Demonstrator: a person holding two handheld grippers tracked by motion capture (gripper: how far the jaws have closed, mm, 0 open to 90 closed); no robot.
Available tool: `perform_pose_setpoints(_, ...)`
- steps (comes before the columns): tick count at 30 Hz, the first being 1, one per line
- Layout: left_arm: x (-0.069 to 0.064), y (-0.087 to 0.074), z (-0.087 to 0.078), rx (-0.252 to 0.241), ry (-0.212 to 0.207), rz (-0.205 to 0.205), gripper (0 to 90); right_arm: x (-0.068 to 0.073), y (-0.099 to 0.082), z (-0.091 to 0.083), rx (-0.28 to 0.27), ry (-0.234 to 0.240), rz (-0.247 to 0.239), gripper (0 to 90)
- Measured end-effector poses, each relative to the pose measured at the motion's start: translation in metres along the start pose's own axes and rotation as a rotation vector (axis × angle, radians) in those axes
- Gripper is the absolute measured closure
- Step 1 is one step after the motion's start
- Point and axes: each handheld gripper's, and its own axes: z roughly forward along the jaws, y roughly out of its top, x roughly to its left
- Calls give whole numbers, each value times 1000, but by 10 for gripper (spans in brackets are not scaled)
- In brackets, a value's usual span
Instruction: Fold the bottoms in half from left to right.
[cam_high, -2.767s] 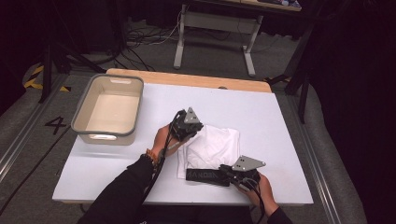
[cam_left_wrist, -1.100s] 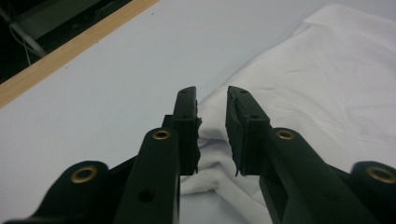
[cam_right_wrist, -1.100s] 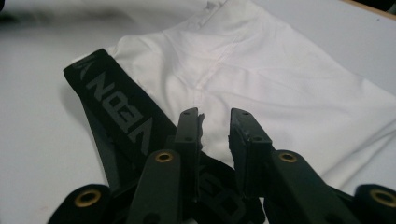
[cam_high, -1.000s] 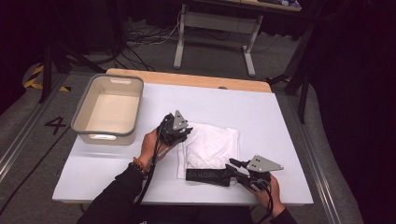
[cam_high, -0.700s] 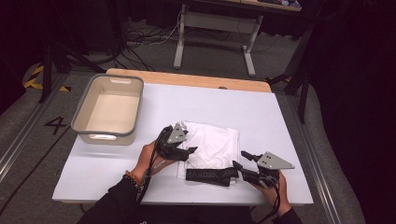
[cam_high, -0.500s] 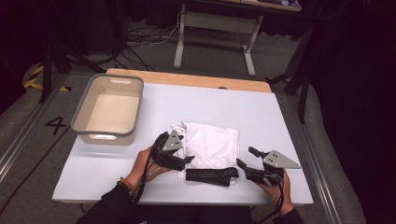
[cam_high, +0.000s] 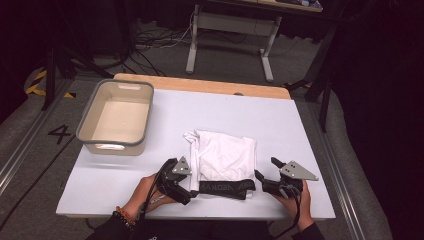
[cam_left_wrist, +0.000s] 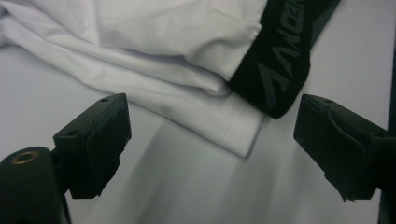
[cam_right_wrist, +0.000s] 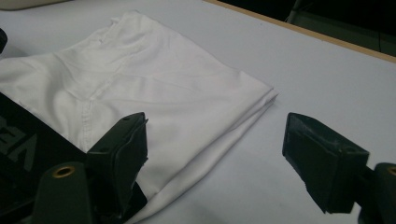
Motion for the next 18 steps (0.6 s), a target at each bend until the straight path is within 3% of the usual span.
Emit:
perform_pose_setpoints(2, -3, 3, 11, 36, -9, -8, 99, -1, -1, 2, 8, 2, 4, 226)
perform_pose_setpoints(5, -5, 5, 15, 44, -2, 3, 69, -1, -2, 2, 14, -3, 2, 224)
perform_pose_setpoints(7, -3, 9, 19, 28, -2, -25, 92, -2, -3, 3, 15, -1, 10, 226)
perform_pose_setpoints(9, -4, 11, 20, 30, 3, -26, 88, -2, -3, 3, 16, -4, 9, 227)
perform_pose_setpoints(12, -8, 16, 23, 46, 29, 17, 120, -2, -3, 3, 14, -7, 5, 233)
perform_pose_setpoints(16, -6, 17, 25, 34, 17, 12, 190, -1, -3, 3, 3, -26, 8, 247)
perform_pose_setpoints(18, -9, 19, 25, 51, 43, 46, 204, -1, -3, 3, 0, -30, 2, 248)
